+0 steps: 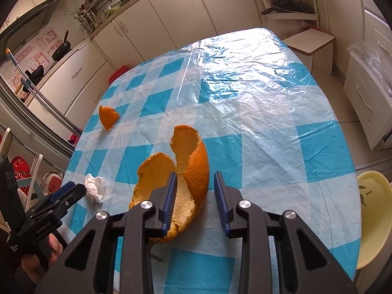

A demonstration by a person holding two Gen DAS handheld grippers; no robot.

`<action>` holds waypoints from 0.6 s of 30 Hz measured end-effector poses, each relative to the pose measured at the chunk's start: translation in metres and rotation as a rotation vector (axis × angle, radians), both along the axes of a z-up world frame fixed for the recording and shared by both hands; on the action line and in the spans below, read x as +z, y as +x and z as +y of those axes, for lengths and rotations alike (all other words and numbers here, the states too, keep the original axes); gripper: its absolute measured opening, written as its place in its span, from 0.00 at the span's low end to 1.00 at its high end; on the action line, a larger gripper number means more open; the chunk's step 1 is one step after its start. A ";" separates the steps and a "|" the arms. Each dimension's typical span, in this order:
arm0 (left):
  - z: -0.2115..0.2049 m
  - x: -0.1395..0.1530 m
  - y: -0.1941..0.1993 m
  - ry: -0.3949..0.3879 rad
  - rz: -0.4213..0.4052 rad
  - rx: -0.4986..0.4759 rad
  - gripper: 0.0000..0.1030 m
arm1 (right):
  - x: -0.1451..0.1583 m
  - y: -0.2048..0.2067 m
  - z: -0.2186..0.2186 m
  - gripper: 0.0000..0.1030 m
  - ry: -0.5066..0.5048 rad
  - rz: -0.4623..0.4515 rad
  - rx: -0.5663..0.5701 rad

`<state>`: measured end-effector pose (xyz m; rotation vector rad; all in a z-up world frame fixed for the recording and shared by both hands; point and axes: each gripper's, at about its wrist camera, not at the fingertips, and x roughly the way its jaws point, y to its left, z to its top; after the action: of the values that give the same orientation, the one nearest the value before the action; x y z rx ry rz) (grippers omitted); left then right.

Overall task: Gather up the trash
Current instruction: 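Grasp the white tissue with the left gripper while the right holds the peel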

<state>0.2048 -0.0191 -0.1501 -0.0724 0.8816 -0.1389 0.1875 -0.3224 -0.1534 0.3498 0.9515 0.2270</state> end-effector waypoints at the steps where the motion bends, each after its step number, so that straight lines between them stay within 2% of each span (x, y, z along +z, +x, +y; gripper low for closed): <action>1: -0.001 0.000 0.000 0.004 -0.001 -0.001 0.66 | 0.000 0.000 0.000 0.30 -0.004 -0.002 0.001; 4: -0.004 0.000 -0.001 0.013 -0.001 -0.003 0.66 | 0.000 0.000 0.001 0.30 -0.013 -0.007 0.003; 18: -0.010 0.001 -0.003 0.044 -0.016 -0.004 0.66 | 0.001 -0.002 0.002 0.16 -0.027 -0.016 0.010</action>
<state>0.2016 -0.0293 -0.1491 -0.0285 0.8684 -0.1240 0.1856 -0.3206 -0.1521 0.3182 0.9399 0.2252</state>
